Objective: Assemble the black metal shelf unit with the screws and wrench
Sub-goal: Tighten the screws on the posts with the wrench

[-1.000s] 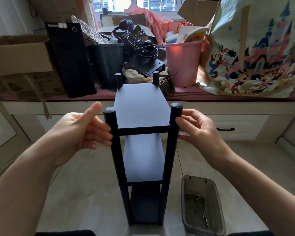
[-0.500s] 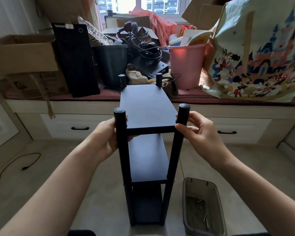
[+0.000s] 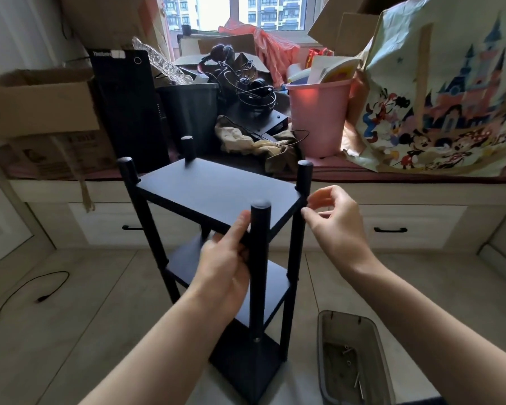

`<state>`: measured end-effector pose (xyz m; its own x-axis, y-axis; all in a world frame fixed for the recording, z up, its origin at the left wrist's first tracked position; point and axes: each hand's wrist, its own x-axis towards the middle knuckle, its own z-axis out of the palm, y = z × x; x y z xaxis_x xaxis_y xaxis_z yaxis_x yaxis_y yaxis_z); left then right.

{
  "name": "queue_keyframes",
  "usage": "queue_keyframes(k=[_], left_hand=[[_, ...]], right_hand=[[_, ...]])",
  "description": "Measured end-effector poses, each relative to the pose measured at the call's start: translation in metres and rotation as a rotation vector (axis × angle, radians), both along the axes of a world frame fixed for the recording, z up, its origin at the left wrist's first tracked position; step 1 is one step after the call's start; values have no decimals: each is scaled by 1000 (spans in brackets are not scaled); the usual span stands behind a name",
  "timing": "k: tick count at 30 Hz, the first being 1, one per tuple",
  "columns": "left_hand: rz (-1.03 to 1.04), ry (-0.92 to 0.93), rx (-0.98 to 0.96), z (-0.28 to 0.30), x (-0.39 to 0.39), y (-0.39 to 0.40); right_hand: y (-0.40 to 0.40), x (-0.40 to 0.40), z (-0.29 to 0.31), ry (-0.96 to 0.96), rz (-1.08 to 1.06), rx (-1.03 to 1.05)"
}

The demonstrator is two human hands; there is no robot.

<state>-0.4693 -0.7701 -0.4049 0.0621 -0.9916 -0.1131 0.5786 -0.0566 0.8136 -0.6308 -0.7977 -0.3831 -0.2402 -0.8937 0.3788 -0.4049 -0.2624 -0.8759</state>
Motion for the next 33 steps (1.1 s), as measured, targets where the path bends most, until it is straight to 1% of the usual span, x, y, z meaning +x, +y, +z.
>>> queue_keyframes(k=[2, 5, 10, 15, 18, 23, 28, 33], left_hand=[[10, 10, -34, 0, -13, 0], [22, 0, -41, 1, -29, 0], [29, -5, -16, -1, -40, -2], [34, -11, -16, 1, -41, -2], [38, -32, 7, 1, -41, -2], [21, -41, 4, -2, -42, 3], [19, -56, -26, 5, -42, 4], [12, -38, -52, 8, -41, 0]], right_hand=[[19, 9, 8, -10, 146, -82], [39, 14, 19, 10, 324, -124], [36, 7, 23, 69, 279, -96], [36, 7, 20, 118, 330, -150], [35, 6, 19, 170, 293, -157], [34, 4, 18, 243, 322, -104], [31, -2, 20, 207, 337, -103], [28, -8, 21, 156, 303, -114]])
